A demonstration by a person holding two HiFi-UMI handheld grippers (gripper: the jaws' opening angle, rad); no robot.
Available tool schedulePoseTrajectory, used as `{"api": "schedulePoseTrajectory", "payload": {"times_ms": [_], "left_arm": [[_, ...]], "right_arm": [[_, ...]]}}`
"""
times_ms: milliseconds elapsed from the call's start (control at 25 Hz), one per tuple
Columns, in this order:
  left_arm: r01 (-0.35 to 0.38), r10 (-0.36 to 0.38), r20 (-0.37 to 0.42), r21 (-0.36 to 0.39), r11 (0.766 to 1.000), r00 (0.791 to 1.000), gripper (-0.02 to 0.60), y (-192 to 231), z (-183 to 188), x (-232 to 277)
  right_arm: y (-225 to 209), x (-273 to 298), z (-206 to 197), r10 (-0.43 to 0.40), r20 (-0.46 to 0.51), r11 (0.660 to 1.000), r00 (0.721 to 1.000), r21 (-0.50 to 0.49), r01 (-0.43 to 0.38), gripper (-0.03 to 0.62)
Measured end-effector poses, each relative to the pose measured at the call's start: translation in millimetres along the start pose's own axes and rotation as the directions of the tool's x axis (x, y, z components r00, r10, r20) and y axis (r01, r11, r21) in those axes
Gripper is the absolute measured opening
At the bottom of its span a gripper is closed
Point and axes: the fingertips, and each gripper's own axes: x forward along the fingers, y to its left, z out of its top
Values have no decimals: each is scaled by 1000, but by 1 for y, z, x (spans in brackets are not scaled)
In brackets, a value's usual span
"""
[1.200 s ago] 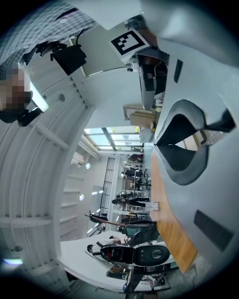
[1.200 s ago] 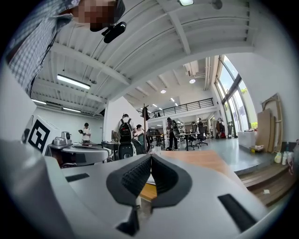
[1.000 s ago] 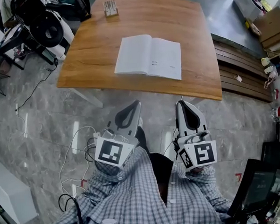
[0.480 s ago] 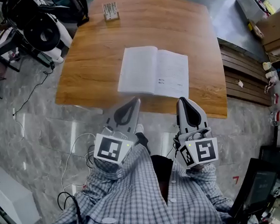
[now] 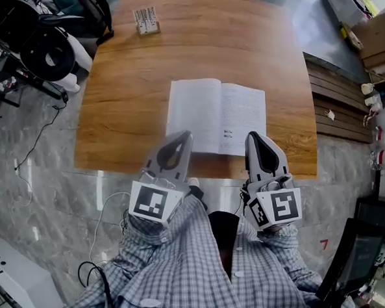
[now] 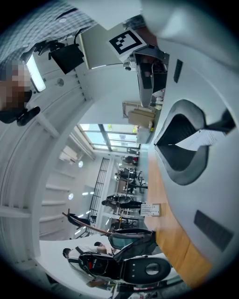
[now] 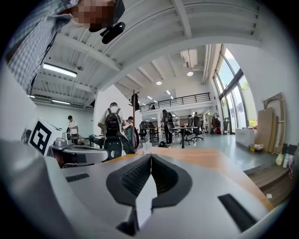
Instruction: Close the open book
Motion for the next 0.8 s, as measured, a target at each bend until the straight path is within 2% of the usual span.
{"api": "schedulePoseTrajectory", "payload": {"times_ms": [280, 360, 440, 560, 720, 800], "left_arm": [[24, -28, -51, -78, 997, 998, 9, 18, -22, 19], [22, -30, -68, -126, 992, 997, 9, 20, -32, 22], [22, -40, -83, -206, 978, 996, 9, 20, -45, 25], [5, -49, -109, -365, 931, 993, 9, 18, -68, 28], [-51, -61, -207, -494, 868, 976, 9, 8, -109, 28], [-83, -69, -242, -566, 820, 968, 9, 0, -128, 27]], "right_arm": [[-9, 19, -14, -32, -53, 999, 998, 15, 33, 20], [-11, 22, -21, -33, -80, 999, 996, 22, 35, 20], [-13, 25, -28, -26, -101, 999, 995, 29, 29, 20], [-16, 30, -35, -4, -114, 999, 993, 36, 8, 20], [-21, 36, -44, 34, -133, 998, 991, 50, -27, 20], [-24, 39, -49, 50, -139, 997, 989, 60, -42, 20]]}}
